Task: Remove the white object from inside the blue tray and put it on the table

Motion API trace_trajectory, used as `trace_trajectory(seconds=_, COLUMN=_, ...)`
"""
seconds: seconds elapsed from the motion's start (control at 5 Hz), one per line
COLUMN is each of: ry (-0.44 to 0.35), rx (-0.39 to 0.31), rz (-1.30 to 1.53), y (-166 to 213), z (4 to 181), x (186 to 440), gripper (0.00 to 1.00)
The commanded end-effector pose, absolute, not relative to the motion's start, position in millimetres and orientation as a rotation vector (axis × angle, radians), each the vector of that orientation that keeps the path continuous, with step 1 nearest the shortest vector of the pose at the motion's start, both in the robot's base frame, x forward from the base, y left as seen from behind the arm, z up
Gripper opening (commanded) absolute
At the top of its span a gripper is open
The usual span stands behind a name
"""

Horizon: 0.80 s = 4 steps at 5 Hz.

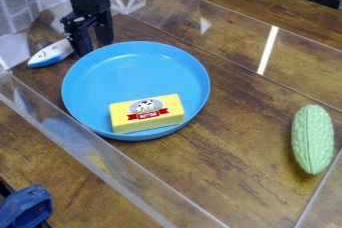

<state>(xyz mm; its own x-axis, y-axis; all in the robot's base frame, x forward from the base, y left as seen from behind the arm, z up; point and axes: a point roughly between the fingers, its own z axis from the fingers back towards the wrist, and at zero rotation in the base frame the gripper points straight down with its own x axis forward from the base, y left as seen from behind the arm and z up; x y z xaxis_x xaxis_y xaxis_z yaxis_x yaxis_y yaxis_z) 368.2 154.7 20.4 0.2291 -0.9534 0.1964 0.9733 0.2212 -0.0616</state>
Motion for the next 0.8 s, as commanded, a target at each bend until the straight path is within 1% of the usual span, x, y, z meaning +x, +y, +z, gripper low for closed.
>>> trace_trajectory(seconds=0.0, ry=-0.118, rx=-0.216, rz=-1.401, y=145, z=21.2, x=375, gripper=1.0)
trace_trajectory(seconds=0.4, ry=-0.118, rx=-0.227, rz=-1.511, y=148, z=18.9, x=392, gripper=1.0)
trace_trajectory(seconds=0.6, ry=-0.123, rx=-0.22, rz=-1.517, y=156, z=26.4, x=399, gripper=1.0)
